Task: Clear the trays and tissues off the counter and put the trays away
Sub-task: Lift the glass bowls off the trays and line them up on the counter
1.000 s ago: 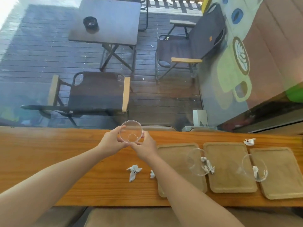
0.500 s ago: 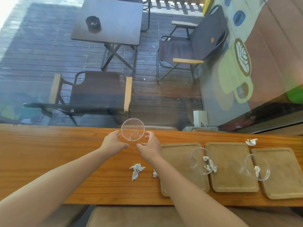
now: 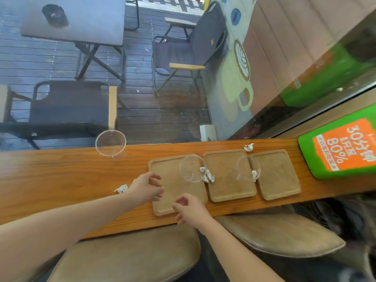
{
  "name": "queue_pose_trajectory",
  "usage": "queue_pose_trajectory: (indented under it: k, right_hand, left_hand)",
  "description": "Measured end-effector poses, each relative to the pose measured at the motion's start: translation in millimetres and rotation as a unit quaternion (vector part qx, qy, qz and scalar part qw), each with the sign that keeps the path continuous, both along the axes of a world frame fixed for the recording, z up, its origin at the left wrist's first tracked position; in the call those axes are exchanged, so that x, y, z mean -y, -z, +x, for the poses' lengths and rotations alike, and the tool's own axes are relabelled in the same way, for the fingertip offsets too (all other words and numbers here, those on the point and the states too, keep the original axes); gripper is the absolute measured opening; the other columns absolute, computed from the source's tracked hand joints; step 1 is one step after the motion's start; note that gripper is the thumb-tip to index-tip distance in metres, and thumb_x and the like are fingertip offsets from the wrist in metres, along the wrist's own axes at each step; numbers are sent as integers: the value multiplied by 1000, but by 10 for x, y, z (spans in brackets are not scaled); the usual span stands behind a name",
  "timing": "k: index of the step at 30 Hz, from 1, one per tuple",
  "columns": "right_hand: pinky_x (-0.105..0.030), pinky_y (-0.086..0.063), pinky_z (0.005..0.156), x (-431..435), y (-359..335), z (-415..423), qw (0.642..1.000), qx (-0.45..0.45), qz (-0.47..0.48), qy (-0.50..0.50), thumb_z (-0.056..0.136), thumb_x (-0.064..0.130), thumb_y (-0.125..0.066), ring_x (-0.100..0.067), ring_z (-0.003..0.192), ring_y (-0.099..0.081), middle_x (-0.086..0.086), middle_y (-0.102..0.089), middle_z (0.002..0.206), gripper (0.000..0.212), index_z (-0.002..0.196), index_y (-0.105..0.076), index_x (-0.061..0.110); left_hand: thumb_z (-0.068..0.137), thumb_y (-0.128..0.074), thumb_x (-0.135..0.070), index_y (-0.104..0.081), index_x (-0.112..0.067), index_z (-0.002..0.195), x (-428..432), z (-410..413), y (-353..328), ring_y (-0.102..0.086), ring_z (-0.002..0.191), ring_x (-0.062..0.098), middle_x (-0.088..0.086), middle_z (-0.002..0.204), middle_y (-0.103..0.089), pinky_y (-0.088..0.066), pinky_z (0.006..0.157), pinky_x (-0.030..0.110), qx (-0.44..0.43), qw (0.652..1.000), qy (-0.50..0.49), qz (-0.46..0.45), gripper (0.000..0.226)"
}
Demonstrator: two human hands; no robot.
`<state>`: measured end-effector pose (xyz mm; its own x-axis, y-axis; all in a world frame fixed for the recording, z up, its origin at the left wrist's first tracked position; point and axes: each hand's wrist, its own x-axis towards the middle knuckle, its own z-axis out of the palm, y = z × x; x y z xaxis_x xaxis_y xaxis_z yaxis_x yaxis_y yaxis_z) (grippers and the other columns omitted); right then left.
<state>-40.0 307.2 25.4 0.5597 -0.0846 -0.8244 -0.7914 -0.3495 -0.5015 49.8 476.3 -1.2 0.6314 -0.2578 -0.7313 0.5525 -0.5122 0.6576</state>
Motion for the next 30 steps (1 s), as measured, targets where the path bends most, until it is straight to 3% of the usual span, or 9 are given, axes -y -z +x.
queue_pose_trajectory:
  k: [3,6,9,12,14,17,23,26,30]
  right_hand:
    - [-24,-60,58,345,-12,-95,996,7,-26,84,93,24,-63,-14,72,-71,-4,-65,102,22,113,-58,16]
    - [-17,-55,55,634,-8,-83,992,22,-18,120,92,22,-67,-14,81,-70,1,-60,109,42,130,-49,18]
    - [-33,-59,81,793,33,87,992,75,-39,96,86,20,-73,-23,107,-65,-1,-53,131,70,146,-36,27]
    - [-48,-49,102,814,103,278,992,115,-29,51,81,17,-77,-27,130,-51,-1,-37,152,93,152,-22,38]
    - [-39,-51,98,778,158,345,988,150,14,37,80,18,-79,-22,128,-53,6,-39,149,93,148,-22,48]
    - [-16,-47,75,714,172,390,981,183,60,31,83,26,-78,-2,102,-62,17,-45,134,79,138,-31,58]
    - [-28,-53,89,446,104,365,981,190,37,7,82,31,-78,-4,98,-67,9,-46,142,79,143,-32,49]
    - [-18,-51,81,70,53,352,981,190,29,-11,82,34,-78,-2,96,-68,8,-46,142,81,148,-30,41]
    - [-6,-48,68,-682,51,357,981,192,31,-27,82,30,-78,1,89,-68,7,-48,139,82,149,-32,36]
  left_hand:
    - [78,-81,-13,-55,-18,121,297,-61,38,-75,75,17,3,111,-64,-63,68,34,5,1000,7,0,51]
    - [78,-82,-16,-41,-26,138,522,-96,57,-71,76,10,0,126,-54,-63,74,35,41,998,11,38,73]
    - [77,-82,-13,-33,-27,147,661,-82,33,-71,76,10,3,142,-46,-62,77,37,65,996,4,52,87]
    - [77,-80,-4,-32,-32,148,763,-55,0,-74,80,16,0,149,-43,-62,80,41,60,998,-10,33,90]
    - [78,-78,-2,-36,-35,145,794,-51,-14,-74,82,15,-5,146,-46,-62,80,42,68,997,-20,17,85]
    - [80,-79,-9,-41,-39,138,783,-60,-33,-73,84,13,-8,137,-50,-63,75,35,78,996,-38,-16,75]
    - [77,-83,-16,-41,-43,138,469,-115,-84,-73,83,6,-16,128,-49,-60,64,23,83,994,-45,-51,79]
    - [75,-84,-16,-43,-44,136,92,-156,-122,-74,84,10,-16,125,-52,-60,64,25,78,993,-59,-59,78]
    - [72,-85,-18,-47,-61,109,-642,-208,-216,-74,79,9,-27,115,-54,-59,60,22,96,993,-58,-44,68]
